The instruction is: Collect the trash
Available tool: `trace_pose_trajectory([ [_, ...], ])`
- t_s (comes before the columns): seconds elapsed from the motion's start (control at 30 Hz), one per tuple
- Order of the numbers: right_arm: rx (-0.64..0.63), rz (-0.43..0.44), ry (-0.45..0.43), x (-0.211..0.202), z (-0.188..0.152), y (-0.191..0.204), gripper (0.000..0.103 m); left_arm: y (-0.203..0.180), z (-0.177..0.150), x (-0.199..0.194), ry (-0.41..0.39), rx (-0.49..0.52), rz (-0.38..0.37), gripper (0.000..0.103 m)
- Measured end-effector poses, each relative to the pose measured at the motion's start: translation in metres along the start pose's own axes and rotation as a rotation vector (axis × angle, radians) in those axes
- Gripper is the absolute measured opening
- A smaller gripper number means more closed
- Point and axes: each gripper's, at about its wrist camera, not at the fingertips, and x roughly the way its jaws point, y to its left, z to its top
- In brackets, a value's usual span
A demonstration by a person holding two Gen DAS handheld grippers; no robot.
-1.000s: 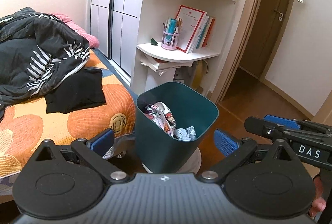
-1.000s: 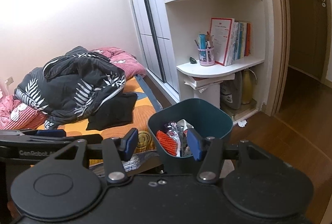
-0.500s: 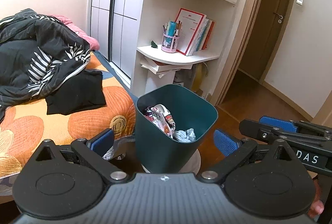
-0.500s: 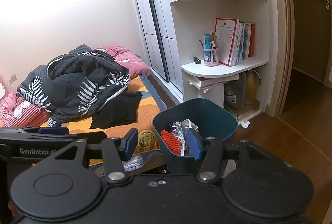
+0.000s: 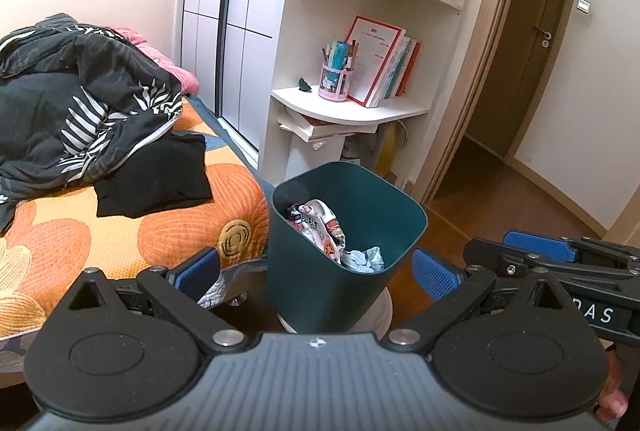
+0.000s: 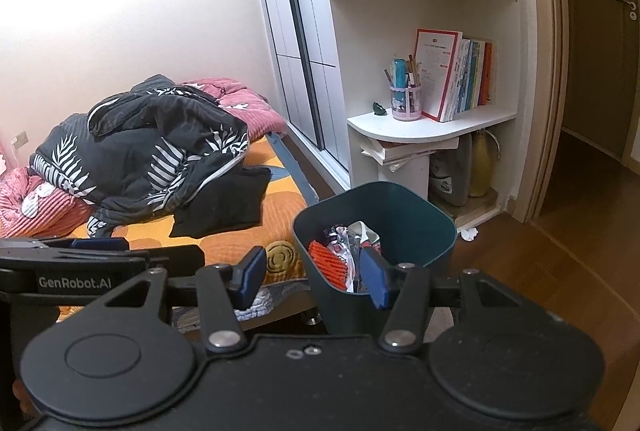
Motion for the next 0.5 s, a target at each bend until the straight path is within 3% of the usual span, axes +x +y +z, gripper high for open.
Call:
trace_pose_trajectory([
  [0.5, -0.004, -0.006, 0.008, 0.0002, -0.0032, 0.0041, 0.052, 0.0019, -0.0010, 0.0022, 0.010, -0.010, 0.006, 0.103],
])
